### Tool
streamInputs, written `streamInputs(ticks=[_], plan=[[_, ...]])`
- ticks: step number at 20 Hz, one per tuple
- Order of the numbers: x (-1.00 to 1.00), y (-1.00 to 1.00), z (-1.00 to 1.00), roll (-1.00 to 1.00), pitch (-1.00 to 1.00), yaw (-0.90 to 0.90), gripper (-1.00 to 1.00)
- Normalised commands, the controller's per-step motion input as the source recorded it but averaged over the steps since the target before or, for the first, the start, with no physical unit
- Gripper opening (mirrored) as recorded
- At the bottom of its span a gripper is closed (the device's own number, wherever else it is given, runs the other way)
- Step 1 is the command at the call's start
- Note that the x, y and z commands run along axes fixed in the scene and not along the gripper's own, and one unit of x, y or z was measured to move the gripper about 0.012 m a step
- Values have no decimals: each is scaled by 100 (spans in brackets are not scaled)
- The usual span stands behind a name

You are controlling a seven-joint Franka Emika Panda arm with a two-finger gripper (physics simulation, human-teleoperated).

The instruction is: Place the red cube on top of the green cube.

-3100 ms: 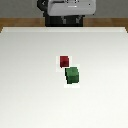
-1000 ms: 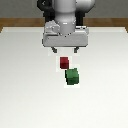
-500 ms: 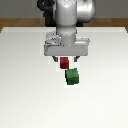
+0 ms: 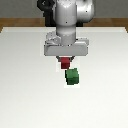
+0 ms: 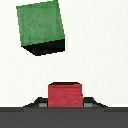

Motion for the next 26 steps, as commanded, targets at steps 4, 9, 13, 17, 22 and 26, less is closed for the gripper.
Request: streamInputs(ticks=[4,9,13,17,22,26], plan=[[0,0,25,0,0,0,-100],[0,0,80,0,0,0,-100],[0,0,100,0,0,0,-100],[0,25,25,0,0,0,-100],[40,20,0,0,0,0,-100],[100,0,0,0,0,0,-100]])
